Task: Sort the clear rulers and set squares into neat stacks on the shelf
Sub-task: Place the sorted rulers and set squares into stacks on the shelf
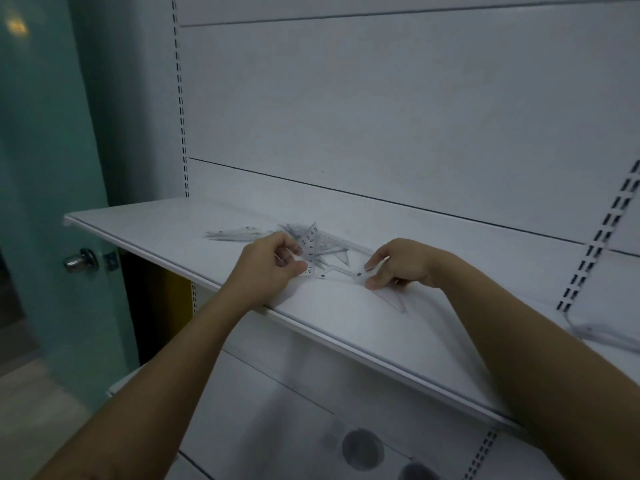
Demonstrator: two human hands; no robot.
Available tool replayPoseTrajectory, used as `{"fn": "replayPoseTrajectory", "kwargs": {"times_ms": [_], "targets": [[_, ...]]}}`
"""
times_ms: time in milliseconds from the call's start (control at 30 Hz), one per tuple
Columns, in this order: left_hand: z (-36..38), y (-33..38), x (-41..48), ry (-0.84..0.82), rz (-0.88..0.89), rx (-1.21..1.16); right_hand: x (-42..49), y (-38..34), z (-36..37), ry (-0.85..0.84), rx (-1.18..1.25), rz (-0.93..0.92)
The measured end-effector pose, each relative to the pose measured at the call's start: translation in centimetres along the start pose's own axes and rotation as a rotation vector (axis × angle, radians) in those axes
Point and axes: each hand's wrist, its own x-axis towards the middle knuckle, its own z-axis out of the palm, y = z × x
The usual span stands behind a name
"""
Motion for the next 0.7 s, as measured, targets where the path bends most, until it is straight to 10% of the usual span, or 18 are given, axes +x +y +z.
{"fn": "replayPoseTrajectory", "kwargs": {"times_ms": [700], "targets": [[17.8, 17.4, 2.0, -0.642, -0.069, -0.458, -16.9, 16.4, -14.1, 0.759, 0.8, 0.022]]}}
